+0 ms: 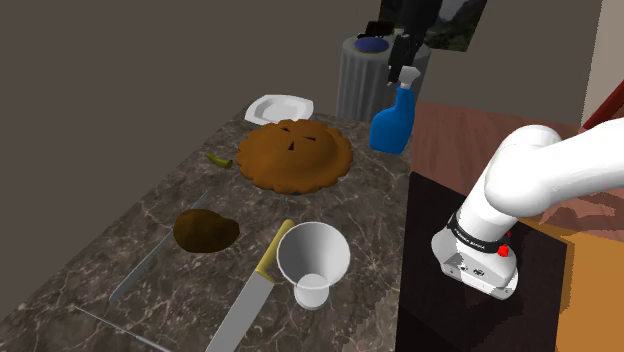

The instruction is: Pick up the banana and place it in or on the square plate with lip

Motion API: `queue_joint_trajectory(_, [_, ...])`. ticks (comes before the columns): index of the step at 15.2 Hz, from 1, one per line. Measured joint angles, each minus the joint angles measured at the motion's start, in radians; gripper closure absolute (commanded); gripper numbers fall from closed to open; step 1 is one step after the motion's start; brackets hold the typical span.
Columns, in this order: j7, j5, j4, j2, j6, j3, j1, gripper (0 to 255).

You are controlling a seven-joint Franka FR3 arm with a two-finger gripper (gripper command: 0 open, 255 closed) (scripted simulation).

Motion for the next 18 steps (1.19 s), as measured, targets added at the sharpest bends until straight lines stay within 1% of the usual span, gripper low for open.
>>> queue_joint_trajectory(3, [0.016,0.013,0.008,0.029,0.022,0.015,0.009,0])
queue_joint_trajectory(5, [0.042,0.030,-0.007,0.060,0.068,0.038,0.023,0])
queue_joint_trajectory(8, [0.087,0.060,0.009,0.135,0.130,0.080,0.046,0])
queue_joint_trajectory(11, [0.117,0.078,0.029,0.214,0.193,0.110,0.062,0])
queue_joint_trajectory(15, [0.179,0.102,0.060,0.320,0.274,0.168,0.088,0])
queue_joint_trajectory(18, [0.223,0.107,0.128,0.423,0.316,0.208,0.102,0])
